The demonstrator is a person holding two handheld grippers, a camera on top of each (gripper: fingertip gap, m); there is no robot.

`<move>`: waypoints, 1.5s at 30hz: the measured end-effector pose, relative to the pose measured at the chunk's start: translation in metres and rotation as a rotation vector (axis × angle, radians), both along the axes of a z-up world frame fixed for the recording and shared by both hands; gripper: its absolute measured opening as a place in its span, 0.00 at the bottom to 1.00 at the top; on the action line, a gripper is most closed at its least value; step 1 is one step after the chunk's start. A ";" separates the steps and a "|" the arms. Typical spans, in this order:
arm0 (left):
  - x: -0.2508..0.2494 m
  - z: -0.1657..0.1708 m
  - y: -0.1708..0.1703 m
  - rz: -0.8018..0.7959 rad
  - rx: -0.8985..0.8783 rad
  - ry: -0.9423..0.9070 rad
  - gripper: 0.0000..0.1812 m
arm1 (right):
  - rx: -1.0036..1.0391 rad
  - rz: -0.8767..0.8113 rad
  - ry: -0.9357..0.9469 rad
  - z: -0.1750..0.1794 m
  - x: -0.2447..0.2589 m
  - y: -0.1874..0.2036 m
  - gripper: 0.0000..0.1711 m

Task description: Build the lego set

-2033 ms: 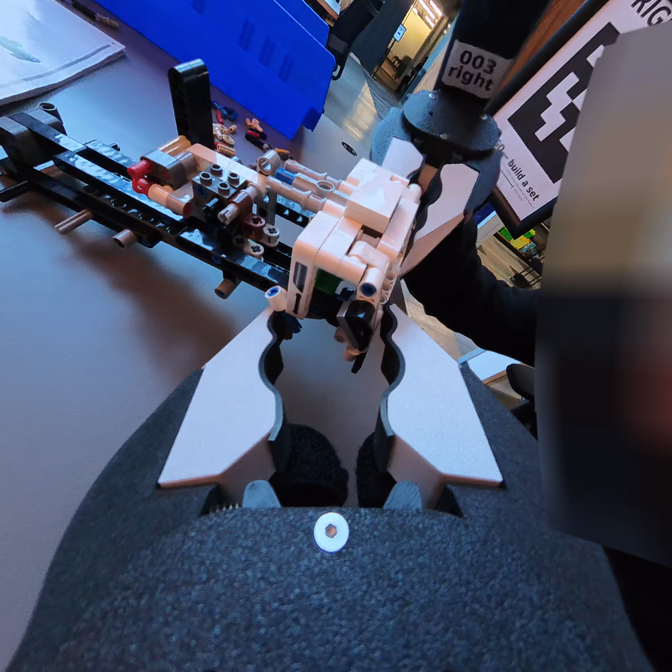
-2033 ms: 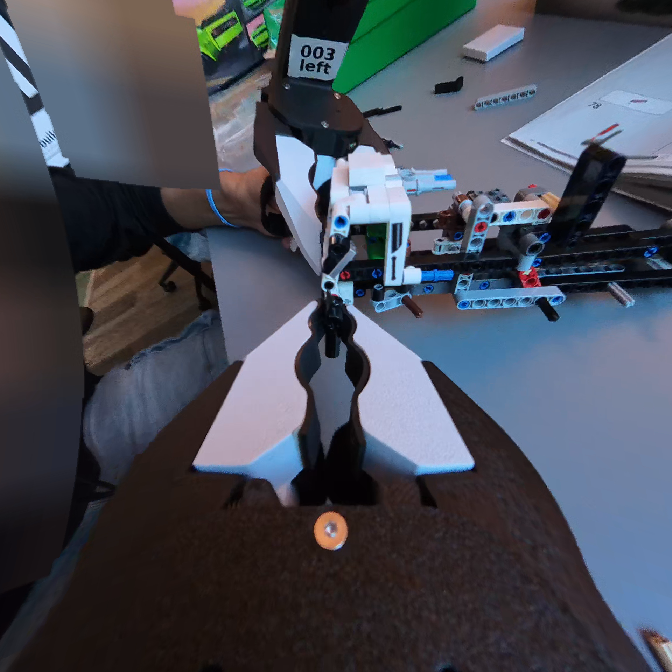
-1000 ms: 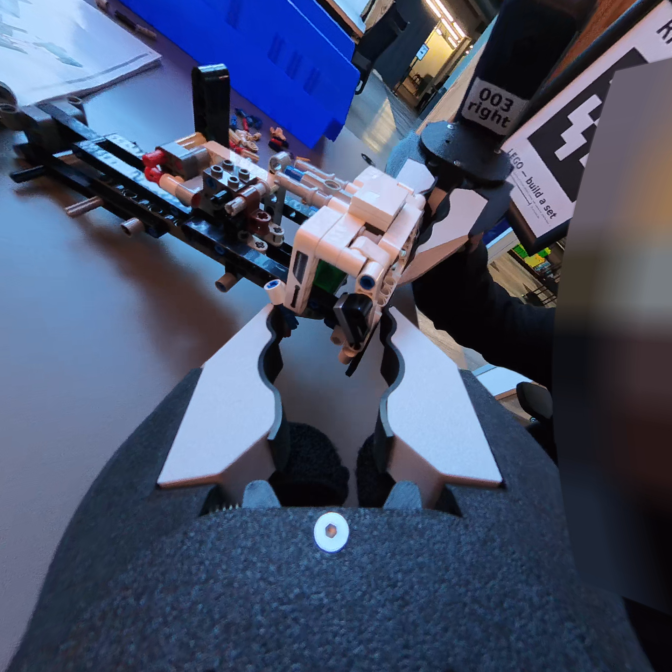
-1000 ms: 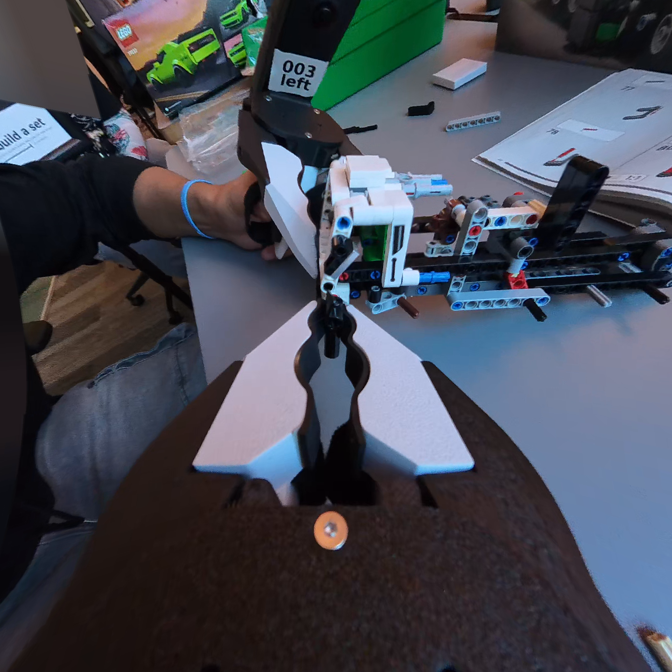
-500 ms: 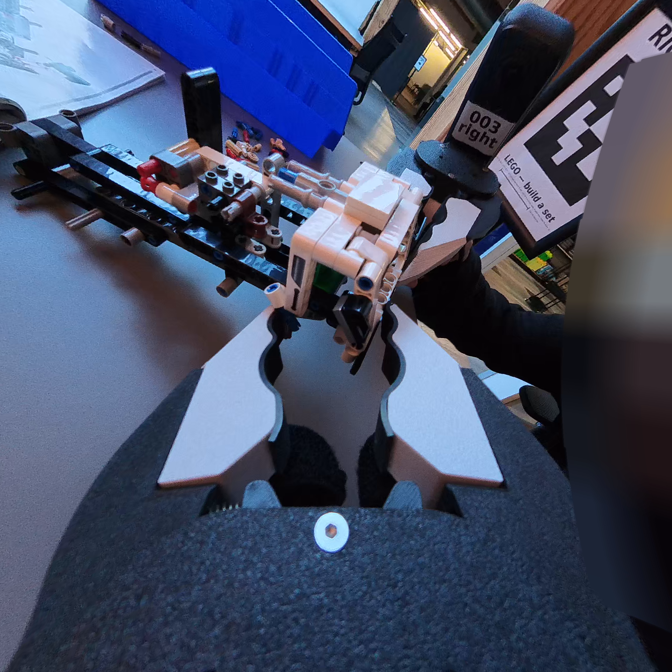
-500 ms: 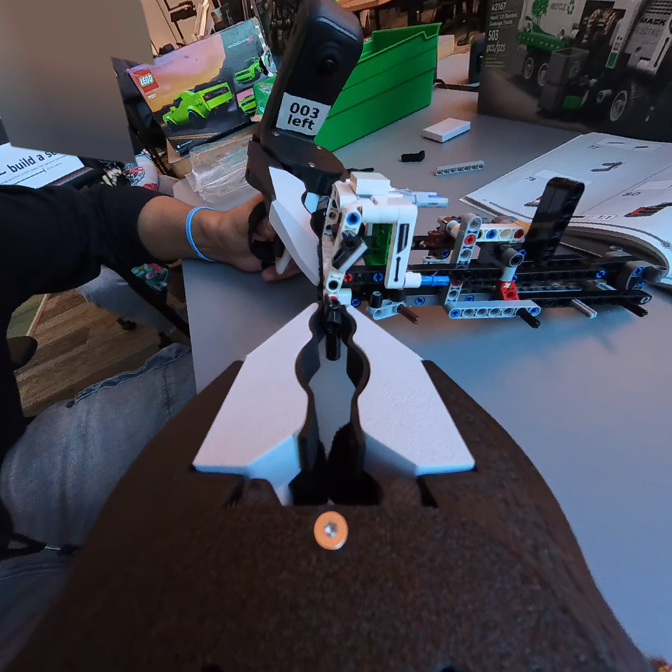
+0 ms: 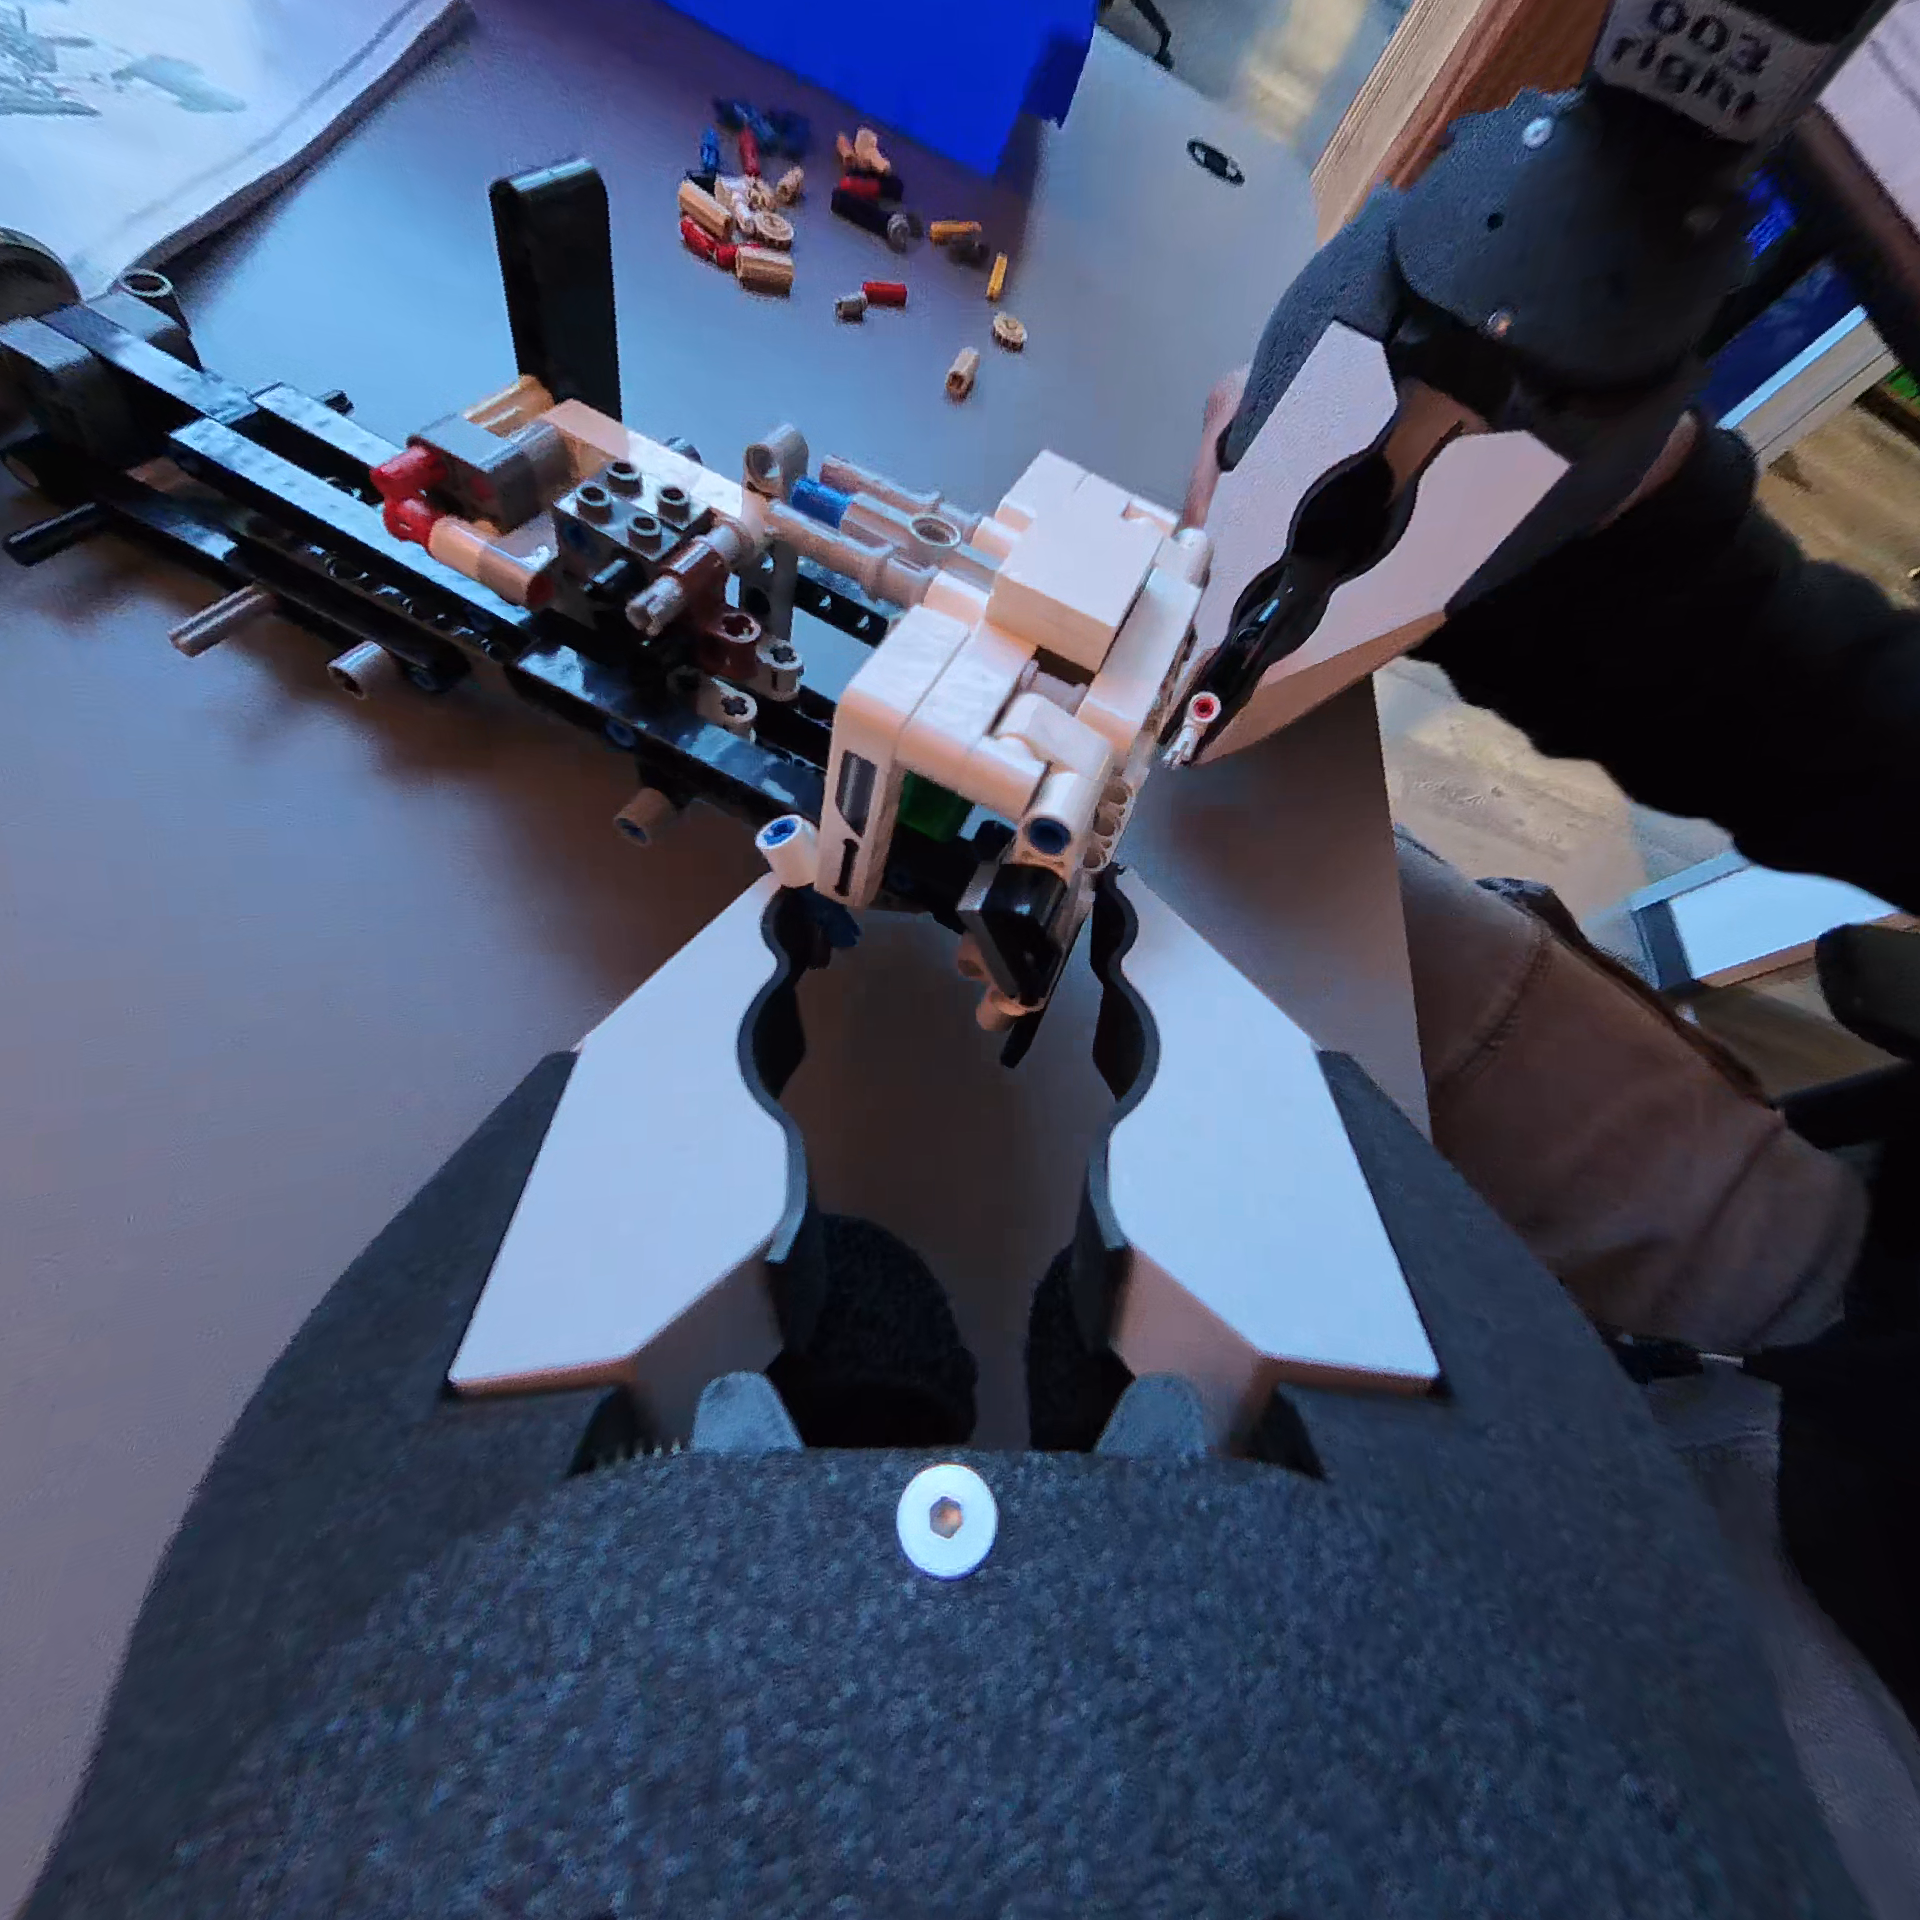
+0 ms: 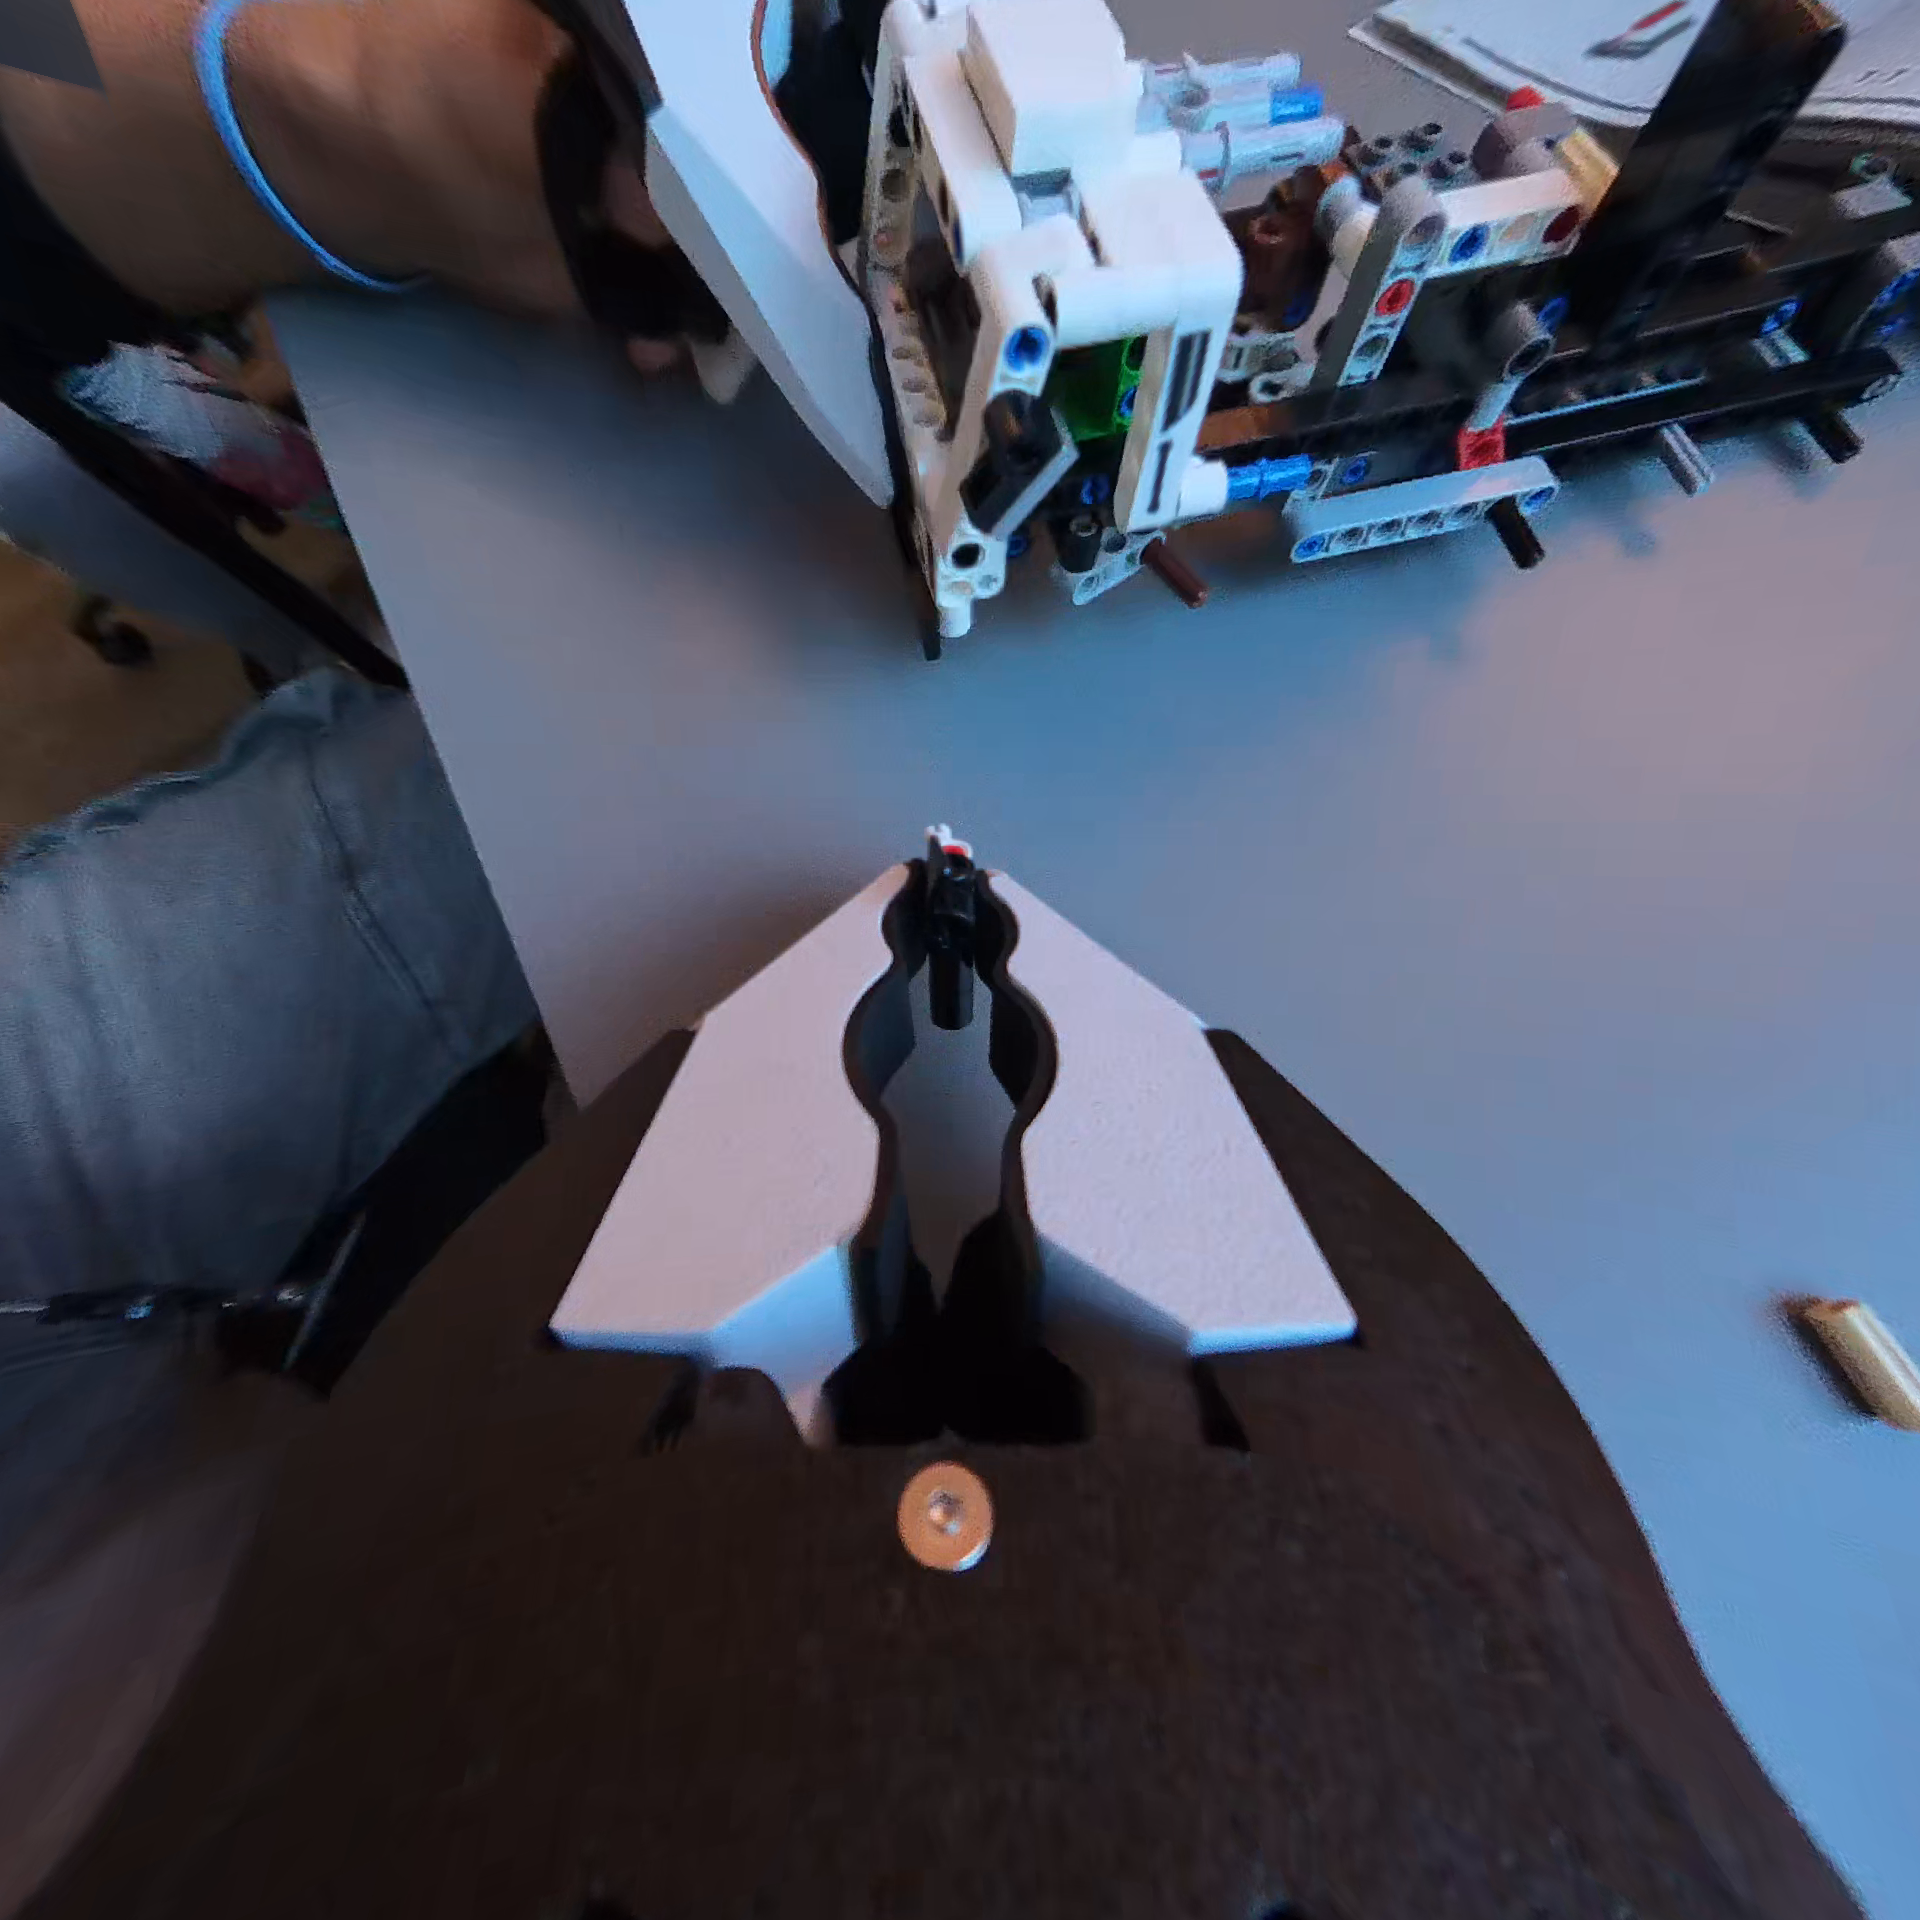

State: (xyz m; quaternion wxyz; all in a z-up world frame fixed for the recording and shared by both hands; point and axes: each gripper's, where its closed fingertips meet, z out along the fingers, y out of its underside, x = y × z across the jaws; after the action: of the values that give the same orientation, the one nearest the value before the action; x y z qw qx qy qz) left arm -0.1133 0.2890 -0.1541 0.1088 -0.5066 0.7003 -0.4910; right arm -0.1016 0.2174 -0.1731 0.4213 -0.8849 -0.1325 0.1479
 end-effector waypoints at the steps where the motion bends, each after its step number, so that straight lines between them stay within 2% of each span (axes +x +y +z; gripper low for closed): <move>1: 0.000 -0.002 0.000 -0.003 0.014 0.007 0.30 | -0.004 -0.001 -0.008 -0.002 -0.001 -0.002 0.04; 4: -0.001 -0.004 -0.001 -0.011 0.016 0.025 0.30 | -0.063 -0.002 0.004 -0.010 -0.002 -0.009 0.04; 12: -0.004 -0.012 0.001 -0.016 0.051 0.067 0.31 | -0.040 -0.001 -0.007 -0.008 0.001 -0.016 0.04; 14: -0.005 -0.014 0.002 -0.021 0.056 0.077 0.31 | 0.002 -0.010 0.086 0.002 -0.005 -0.017 0.04; 16: -0.006 -0.014 0.002 -0.025 0.063 0.071 0.31 | 0.015 -0.042 0.263 0.016 -0.012 -0.018 0.04; 19: -0.010 -0.016 0.003 -0.046 0.091 0.065 0.39 | 0.046 -0.106 0.536 0.035 -0.018 -0.019 0.04; 21: -0.011 -0.015 0.011 -0.031 0.145 0.028 0.41 | 0.075 -0.124 0.679 0.047 -0.023 -0.018 0.03; 25: -0.016 -0.007 0.017 -0.043 0.239 -0.087 0.50 | 0.108 -0.172 0.862 0.064 -0.024 -0.014 0.03; 28: -0.014 0.009 0.029 0.000 0.437 -0.269 0.54 | 0.120 -0.137 0.994 0.079 -0.028 -0.013 0.03; 30: -0.016 0.030 0.026 0.012 0.545 -0.405 0.54 | 0.116 -0.095 1.036 0.087 -0.031 -0.012 0.03; 33: -0.026 0.063 -0.020 -0.056 0.619 -0.580 0.46 | 0.114 -0.053 1.043 0.095 -0.031 -0.004 0.03; 37: -0.025 0.075 -0.078 -0.147 0.742 -0.658 0.42 | 0.078 0.054 1.019 0.105 -0.045 0.002 0.03; 40: -0.014 0.087 -0.087 -0.112 0.731 -0.677 0.32 | 0.077 0.086 0.965 0.107 -0.057 0.002 0.03; 43: -0.009 0.089 -0.087 -0.111 0.728 -0.680 0.18 | 0.095 0.105 1.011 0.121 -0.058 -0.002 0.04; 45: -0.008 0.092 -0.088 -0.112 0.730 -0.697 0.13 | 0.118 0.096 1.019 0.126 -0.053 -0.003 0.04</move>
State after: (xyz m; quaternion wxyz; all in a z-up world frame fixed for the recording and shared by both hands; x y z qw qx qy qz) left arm -0.1216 0.2011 -0.0625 0.4795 -0.2032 0.7746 -0.3589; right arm -0.1545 0.2149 -0.0466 0.4744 -0.6682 0.0412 0.5717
